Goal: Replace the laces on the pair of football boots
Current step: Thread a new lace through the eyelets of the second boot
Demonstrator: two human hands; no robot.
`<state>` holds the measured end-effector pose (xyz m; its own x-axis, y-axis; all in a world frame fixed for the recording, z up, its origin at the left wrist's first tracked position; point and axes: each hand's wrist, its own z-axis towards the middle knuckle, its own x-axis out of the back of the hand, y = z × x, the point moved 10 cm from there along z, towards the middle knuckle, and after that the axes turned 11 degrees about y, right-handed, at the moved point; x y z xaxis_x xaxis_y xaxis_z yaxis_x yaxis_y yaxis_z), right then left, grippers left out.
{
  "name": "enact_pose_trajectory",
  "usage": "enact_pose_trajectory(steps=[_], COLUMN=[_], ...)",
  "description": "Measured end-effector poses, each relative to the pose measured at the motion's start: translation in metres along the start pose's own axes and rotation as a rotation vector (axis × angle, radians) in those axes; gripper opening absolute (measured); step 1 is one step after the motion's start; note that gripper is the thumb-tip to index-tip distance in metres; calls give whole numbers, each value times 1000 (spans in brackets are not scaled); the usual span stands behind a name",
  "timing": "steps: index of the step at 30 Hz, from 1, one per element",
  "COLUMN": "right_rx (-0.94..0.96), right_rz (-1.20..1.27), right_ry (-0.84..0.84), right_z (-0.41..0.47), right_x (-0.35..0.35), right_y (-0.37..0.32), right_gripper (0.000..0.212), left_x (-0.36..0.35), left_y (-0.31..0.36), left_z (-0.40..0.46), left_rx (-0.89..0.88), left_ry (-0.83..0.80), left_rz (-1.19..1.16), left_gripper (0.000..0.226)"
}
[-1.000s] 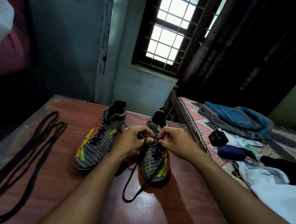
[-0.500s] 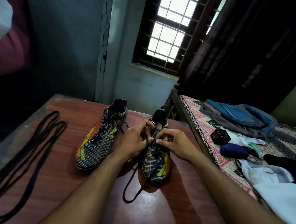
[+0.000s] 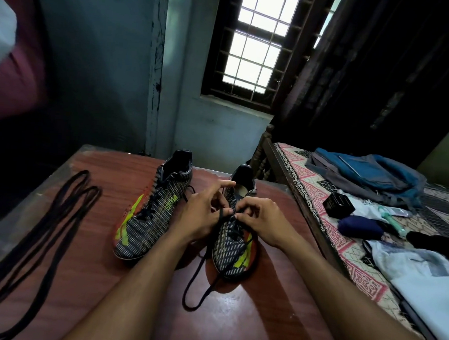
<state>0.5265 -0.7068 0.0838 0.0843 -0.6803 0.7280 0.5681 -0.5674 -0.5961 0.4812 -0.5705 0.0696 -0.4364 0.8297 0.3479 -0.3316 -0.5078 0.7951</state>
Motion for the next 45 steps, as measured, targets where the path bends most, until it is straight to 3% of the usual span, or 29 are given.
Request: enact_pose_trajectory(steps=[7,12,23,38,45], right_rx=[1,35,78,51,33], right_rz=[52,60,67,120,132], right_ry=[36,7,139,155,147], right_z=[11,18,20,15,14], right_x=[-5,-8,-17,-16,-20], right_y=[3,7,13,16,17], right_gripper=[12,14,20,5,13], left_x=[6,10,8,12,10], left_y=[-10,-6,20,3,-4], left_z=[4,2,-2,-1,-1], left_rx=[41,33,-151,30,74], left_ry=[14,130,174,204,188], left_rz=[105,167,477,234,117], left_gripper=[65,66,75,66,69])
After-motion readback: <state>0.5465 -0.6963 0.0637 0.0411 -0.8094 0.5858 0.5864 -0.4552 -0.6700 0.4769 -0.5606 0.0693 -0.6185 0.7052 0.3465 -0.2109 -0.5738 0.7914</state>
